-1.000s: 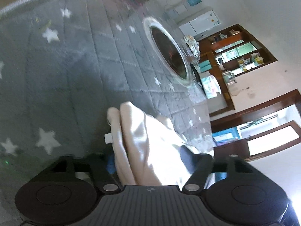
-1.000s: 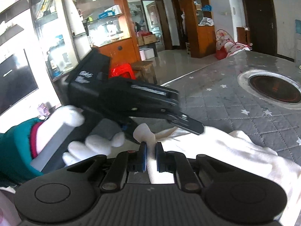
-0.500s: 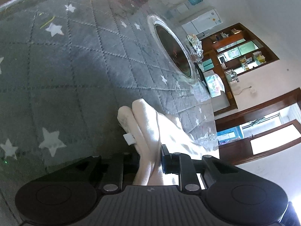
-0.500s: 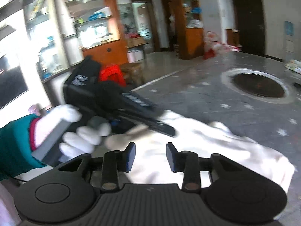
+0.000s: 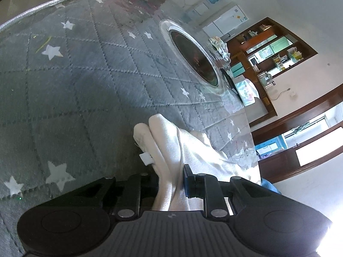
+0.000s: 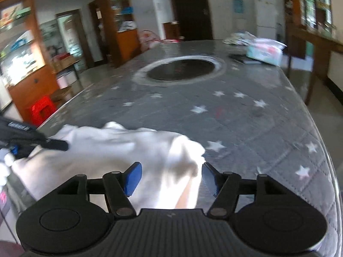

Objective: Fold clothes

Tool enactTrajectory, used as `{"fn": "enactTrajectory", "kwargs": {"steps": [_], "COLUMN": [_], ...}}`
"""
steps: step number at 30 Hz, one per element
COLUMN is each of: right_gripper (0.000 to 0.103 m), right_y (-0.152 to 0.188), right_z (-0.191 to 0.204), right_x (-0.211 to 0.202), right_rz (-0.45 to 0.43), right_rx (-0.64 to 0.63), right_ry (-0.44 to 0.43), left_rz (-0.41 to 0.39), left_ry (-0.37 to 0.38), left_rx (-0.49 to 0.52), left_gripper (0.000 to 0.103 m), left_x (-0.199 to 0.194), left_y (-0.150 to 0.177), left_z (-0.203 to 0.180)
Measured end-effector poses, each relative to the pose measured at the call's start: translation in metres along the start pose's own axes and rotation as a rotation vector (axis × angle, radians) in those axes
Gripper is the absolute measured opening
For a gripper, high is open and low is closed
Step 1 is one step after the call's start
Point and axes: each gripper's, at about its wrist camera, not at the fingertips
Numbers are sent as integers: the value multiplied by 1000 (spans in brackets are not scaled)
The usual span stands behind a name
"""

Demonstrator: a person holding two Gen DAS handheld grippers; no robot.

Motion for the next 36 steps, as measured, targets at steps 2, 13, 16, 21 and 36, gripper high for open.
{"fn": "enactTrajectory", "kwargs": {"steps": [2, 13, 16, 21, 36], "right_gripper": [65, 44, 32, 27, 26], "right_y": [2, 0, -1, -5, -39], "right_z": [-8, 2, 7, 11, -38], "right_x": [2, 16, 14, 0, -50], "right_rz": [5, -8, -26, -76, -192], "right_rx": [37, 84, 76, 64, 38], "right_ry": [0, -73, -80, -91, 87], "left_rz": [-1, -15, -22, -28, 30], "left_ry": [-3, -43, -71, -76, -1], "left_rx": [5, 72, 109, 183, 356], "left_gripper": [21, 22, 22, 20, 19], "left_x": [0, 1, 0, 0, 56], "left_y": [0, 0, 0, -1, -12], "left_z": [-1, -10, -14, -30, -121]}}
Point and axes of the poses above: each gripper's, at about its wrist camera, not at the fingertips, and x roughly the way its jaws point, z to its left, y to its underside, and after that the axes turned 3 degrees about -x, right-handed
